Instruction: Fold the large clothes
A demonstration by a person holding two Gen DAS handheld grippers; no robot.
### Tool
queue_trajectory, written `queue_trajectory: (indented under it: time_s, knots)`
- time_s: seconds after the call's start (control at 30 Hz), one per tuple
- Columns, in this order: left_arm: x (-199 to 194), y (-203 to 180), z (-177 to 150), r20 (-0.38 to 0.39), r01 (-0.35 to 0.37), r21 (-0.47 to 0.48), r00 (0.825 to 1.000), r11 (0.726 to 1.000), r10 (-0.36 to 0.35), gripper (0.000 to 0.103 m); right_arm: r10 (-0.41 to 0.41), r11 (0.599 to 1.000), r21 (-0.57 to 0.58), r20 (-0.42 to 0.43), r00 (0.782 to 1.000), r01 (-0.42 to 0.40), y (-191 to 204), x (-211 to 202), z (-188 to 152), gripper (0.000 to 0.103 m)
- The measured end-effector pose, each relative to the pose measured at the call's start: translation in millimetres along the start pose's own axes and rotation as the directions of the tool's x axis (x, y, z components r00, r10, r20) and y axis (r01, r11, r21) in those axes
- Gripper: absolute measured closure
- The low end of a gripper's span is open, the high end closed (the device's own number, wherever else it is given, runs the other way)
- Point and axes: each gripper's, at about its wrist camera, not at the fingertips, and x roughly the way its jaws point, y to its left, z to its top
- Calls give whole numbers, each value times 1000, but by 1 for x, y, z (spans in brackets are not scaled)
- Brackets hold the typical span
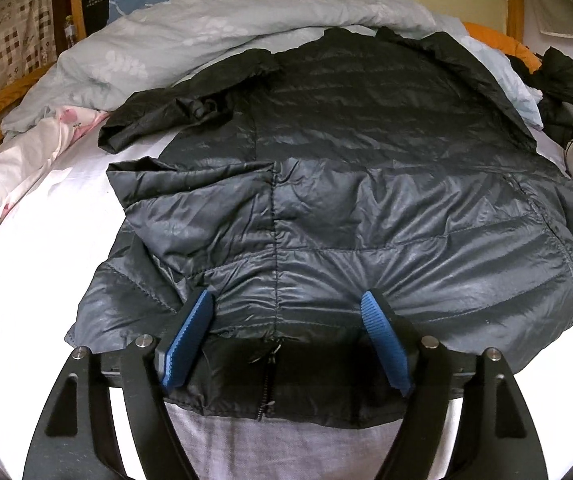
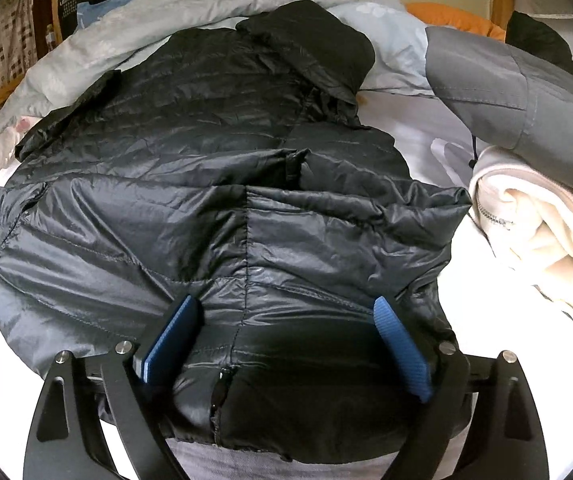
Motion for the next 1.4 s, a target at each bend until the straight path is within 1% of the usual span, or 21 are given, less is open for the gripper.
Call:
queue_trajectory:
  time_s: [0.07, 0.13, 0.2, 0.3, 0.4, 0.47, 0.6, 0.67, 0.77, 0.83, 0.87, 0.9, 0.97, 1.07, 1.2, 1.23, 1.27, 1.3, 1.33, 1.37, 1.4]
  knots:
    - [-1, 0, 1, 7, 15, -1, 1000, 1000, -15, 26, 3, 1000, 3, 3, 1000, -3, -1, -1, 0, 10]
    - [-1, 2, 4, 2, 67, 8, 998, 998, -67, 23, 7, 1000, 21, 33, 999, -7, -4, -7, -1, 10]
    - [-6, 6, 7, 8, 68, -6, 998, 998, -68, 24, 15, 999, 35, 67, 998, -18, -7, -15, -2, 10]
    - [-31, 11, 15, 72, 117, -17, 991, 993, -115, 24, 19, 999, 38, 129, 991, -25, -5, -29, 0, 10]
    - [-57, 1, 18, 183, 126, 47, 974, 991, -133, 24, 83, 995, 31, 200, 976, -91, 6, -51, 3, 10]
    - [-62, -13, 18, 186, 173, 83, 965, 981, -186, 24, 129, 991, 17, 222, 966, -136, 21, -61, 6, 10]
    - [-58, -59, 11, 90, 250, 147, 960, 957, -264, 29, 245, 970, -40, 174, 954, -242, 63, -66, 5, 10]
    - [-50, -75, 5, 40, 277, 169, 957, 946, -287, 30, 269, 963, -65, 157, 950, -262, 78, -63, 2, 10]
    - [-32, -84, 2, 6, 245, 175, 968, 954, -250, 30, 235, 971, -76, 126, 964, -227, 90, -50, 0, 10]
    - [-18, -81, 2, -16, 244, 136, 970, 960, -244, 29, 234, 971, -72, 63, 970, -230, 95, -32, 2, 10]
    - [-11, -80, 0, -24, 229, 131, 973, 965, -228, 28, 208, 975, -83, 12, 978, -206, 99, -19, 2, 10]
    - [-5, -84, -2, -36, 217, 147, 976, 965, -214, 28, 181, 978, -104, -2, 983, -180, 102, -10, -1, 9]
    - [-2, -90, -6, -41, 185, 184, 983, 965, -181, 28, 176, 978, -118, 2, 984, -174, 102, -4, -4, 3]
    - [0, -91, -6, -39, 179, 188, 984, 966, -175, 28, 153, 979, -137, -9, 988, -153, 107, -1, -5, 2]
    - [-4, -83, -10, -28, 190, 179, 982, 965, -188, 28, 169, 978, -126, -8, 986, -169, 102, -1, -4, 2]
    - [-8, -79, -10, -13, 200, 165, 980, 966, -201, 33, 172, 978, -119, 7, 985, -170, 101, -5, -4, 3]
    - [-19, -73, -9, 36, 223, 142, 973, 965, -230, 41, 167, 982, -101, 51, 985, -161, 98, -13, -4, 6]
    - [-34, -67, -7, 103, 244, 139, 960, 960, -259, 41, 149, 987, -74, 116, 982, -141, 93, -27, -7, 11]
    - [-50, -62, -5, 171, 244, 158, 948, 957, -270, 39, 130, 991, -52, 205, 970, -122, 86, -44, -9, 12]
    - [-60, -59, 0, 212, 208, 184, 946, 961, -245, 36, 123, 992, -56, 250, 960, -113, 83, -55, -9, 12]
    - [-67, -56, 6, 235, 152, 198, 952, 968, -198, 36, 100, 994, -76, 286, 953, -81, 80, -64, -6, 12]
